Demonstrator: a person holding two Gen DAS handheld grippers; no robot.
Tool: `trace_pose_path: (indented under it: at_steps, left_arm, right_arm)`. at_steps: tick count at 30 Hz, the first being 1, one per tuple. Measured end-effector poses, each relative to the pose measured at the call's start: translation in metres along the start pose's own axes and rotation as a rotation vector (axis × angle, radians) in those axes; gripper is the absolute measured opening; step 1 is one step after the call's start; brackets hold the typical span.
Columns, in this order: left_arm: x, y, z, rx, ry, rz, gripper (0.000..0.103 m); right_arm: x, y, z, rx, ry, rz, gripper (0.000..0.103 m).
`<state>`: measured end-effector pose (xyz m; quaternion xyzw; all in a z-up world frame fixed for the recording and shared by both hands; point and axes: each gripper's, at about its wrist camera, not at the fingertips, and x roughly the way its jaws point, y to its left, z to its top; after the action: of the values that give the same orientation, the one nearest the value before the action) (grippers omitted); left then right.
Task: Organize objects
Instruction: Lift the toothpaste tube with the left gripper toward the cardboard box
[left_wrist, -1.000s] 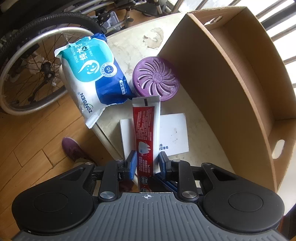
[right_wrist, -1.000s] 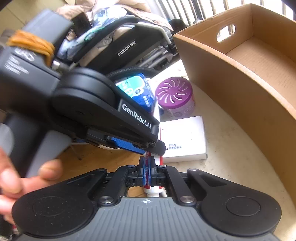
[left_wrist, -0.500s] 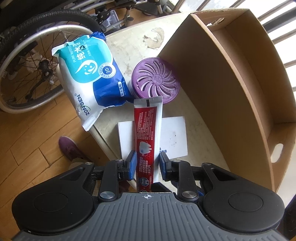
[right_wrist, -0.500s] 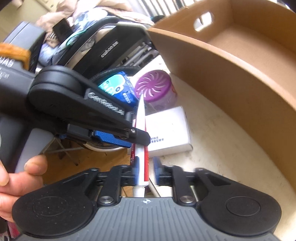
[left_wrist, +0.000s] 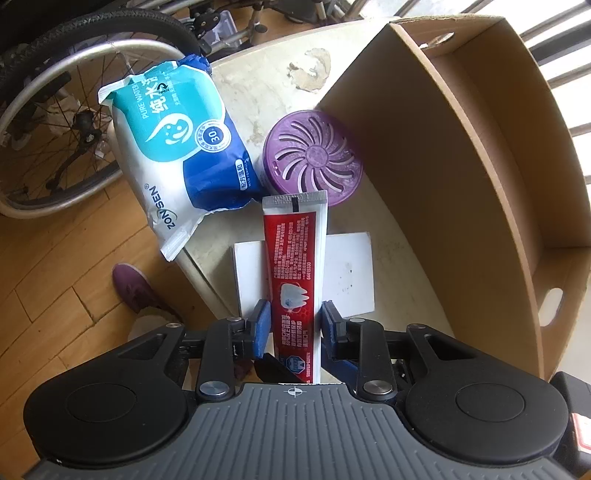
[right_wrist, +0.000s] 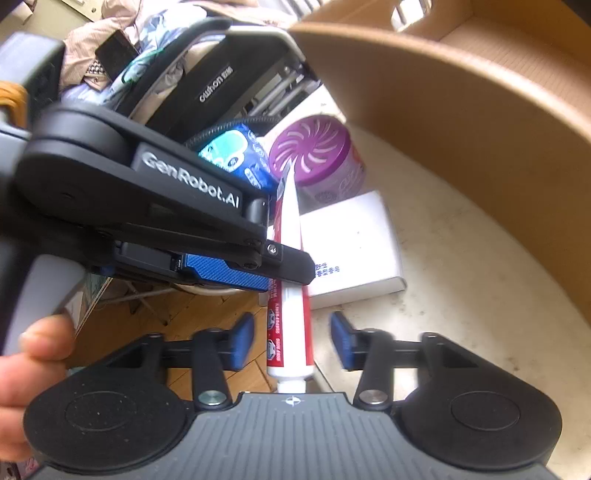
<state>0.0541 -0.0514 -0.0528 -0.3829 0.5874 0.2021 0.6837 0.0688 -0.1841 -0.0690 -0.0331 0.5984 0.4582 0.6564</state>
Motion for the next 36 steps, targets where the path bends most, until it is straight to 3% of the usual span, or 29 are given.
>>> trace_pose_path:
  at_steps: [2, 15, 26, 31, 36]
  left_arm:
    - [0.0, 0.0, 0.0, -0.001, 0.003, 0.0, 0.029]
    - [0.0, -0.006, -0.003, 0.016, 0.038, -0.007, 0.031]
    - [-0.022, -0.015, -0.012, -0.007, -0.009, -0.057, 0.03]
    - [-0.049, -0.021, -0.021, -0.014, -0.044, -0.064, 0.03]
    - [-0.092, -0.039, -0.019, 0.044, -0.106, -0.048, 0.03]
  right_arm:
    - [0.005, 0.001, 0.001, 0.006, 0.002, 0.006, 0.029]
    - [-0.014, 0.005, -0.002, 0.052, -0.014, 0.048, 0.027]
    - [-0.044, 0.008, 0.007, 0.047, -0.031, 0.051, 0.027]
    - [-0.07, 0.021, 0.006, 0.017, -0.043, 0.057, 0.027]
    - [-0.106, 0.04, 0.016, 0.002, -0.116, 0.094, 0.027]
